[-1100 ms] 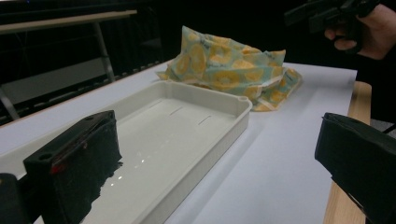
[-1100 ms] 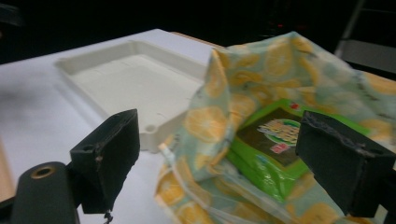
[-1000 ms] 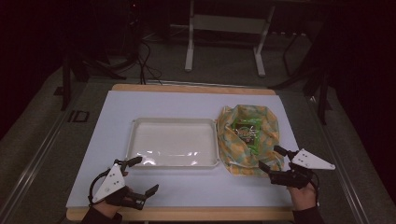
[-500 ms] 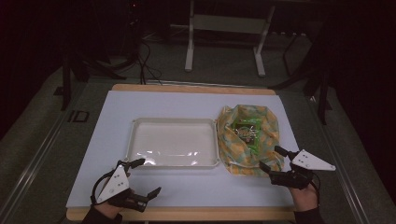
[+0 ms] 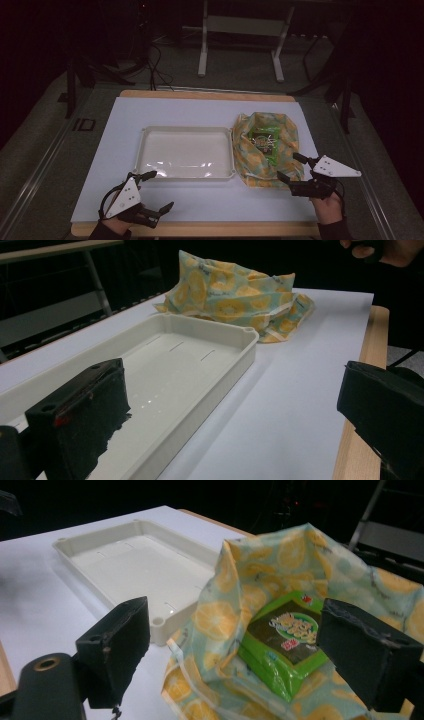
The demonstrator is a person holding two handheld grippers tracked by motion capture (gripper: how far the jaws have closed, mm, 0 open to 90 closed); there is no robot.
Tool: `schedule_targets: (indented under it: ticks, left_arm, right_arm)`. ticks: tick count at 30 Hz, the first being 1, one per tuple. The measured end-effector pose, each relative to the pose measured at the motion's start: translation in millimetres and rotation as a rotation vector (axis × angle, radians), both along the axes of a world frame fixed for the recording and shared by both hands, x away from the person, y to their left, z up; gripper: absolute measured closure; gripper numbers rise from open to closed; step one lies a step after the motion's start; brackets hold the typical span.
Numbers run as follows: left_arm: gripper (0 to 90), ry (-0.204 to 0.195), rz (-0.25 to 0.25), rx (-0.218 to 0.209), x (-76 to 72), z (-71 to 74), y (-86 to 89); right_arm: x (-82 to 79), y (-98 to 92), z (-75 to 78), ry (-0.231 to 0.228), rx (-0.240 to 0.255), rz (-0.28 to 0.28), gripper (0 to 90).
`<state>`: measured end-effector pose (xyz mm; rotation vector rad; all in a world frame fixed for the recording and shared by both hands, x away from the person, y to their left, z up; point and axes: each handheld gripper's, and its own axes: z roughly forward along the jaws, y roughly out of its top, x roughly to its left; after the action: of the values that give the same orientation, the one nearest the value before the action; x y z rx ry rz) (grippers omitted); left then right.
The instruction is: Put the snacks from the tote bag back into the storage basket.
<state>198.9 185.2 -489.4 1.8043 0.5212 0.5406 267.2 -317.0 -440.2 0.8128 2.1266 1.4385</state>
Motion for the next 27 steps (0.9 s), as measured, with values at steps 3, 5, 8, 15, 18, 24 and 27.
schedule_targets:
  ticks: [3,5,8,15,18,24,27]
  left_arm:
    - [0.5,0.001,-0.002,0.002,0.2,0.1,-0.5]
    - [0.5,0.001,-0.003,0.002,0.2,0.1,-0.8]
    - [0.5,0.001,-0.005,0.002,0.1,0.1,-1.4]
    - [0.5,0.002,-0.008,0.003,0.1,0.0,-2.2]
    - [0.5,0.004,-0.010,0.005,0.0,0.0,-2.3]
    - [0.5,-0.001,-0.011,0.009,-0.9,0.1,-2.6]
    - [0.5,-0.001,-0.012,0.010,-0.8,0.1,-2.9]
  right_arm:
    - [0.7,1.4,5.7,-0.010,0.007,0.004,13.7]
    - [1.5,1.6,9.7,-0.024,0.002,0.005,13.7]
    - [3.0,1.0,15.9,-0.034,0.008,0.003,13.8]
    - [5.9,2.3,27.3,-0.077,0.002,-0.005,15.4]
    - [8.3,3.3,30.5,-0.082,0.004,-0.017,15.3]
    - [14.9,2.7,36.1,-0.073,0.011,-0.035,14.5]
    - [19.2,2.5,37.7,-0.075,0.007,-0.037,14.5]
